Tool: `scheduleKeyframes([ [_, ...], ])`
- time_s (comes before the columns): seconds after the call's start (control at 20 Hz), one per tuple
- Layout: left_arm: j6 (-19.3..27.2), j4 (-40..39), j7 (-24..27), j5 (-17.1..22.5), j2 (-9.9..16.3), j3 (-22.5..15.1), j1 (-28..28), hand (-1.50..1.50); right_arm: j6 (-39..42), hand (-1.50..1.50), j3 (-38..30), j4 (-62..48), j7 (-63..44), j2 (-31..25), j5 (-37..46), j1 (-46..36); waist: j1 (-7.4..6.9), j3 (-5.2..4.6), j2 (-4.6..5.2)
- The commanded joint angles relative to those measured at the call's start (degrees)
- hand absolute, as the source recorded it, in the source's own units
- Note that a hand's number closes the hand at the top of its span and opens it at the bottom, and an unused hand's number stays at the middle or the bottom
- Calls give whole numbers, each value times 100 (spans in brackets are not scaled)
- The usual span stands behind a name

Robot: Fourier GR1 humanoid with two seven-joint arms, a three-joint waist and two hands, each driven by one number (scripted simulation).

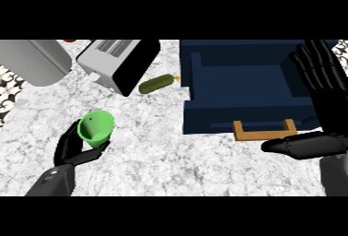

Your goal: Pick up the cup, place it into the drawer and close the drawer

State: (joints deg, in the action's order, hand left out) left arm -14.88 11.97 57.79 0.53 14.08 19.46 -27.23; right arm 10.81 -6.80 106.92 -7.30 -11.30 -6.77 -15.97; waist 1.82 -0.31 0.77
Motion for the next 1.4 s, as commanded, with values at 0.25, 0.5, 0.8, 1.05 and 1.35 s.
scheduleKeyframes([
  [0.25,1599,317,1223,-21,-326,225,-98,150,-14,-150,-95,-299,-175,-93,-68,-436,-62,7,1],
  [0.5,1594,308,1404,284,-731,557,-287,150,16,-150,-143,-41,-129,-66,-156,-141,1,7,-10],
  [0.8,350,820,1119,166,-687,149,-569,150,164,-150,-245,-285,47,-230,-97,-70,-107,23,-54],
  [1.05,533,1450,70,148,-789,-140,-1392,150,-68,-150,-145,3,-101,-42,3,48,-165,33,-104],
  [1.35,725,2637,-1200,114,-1252,-656,-1727,150,41,-150,-322,-142,98,-118,-85,144,-267,40,-136],
])
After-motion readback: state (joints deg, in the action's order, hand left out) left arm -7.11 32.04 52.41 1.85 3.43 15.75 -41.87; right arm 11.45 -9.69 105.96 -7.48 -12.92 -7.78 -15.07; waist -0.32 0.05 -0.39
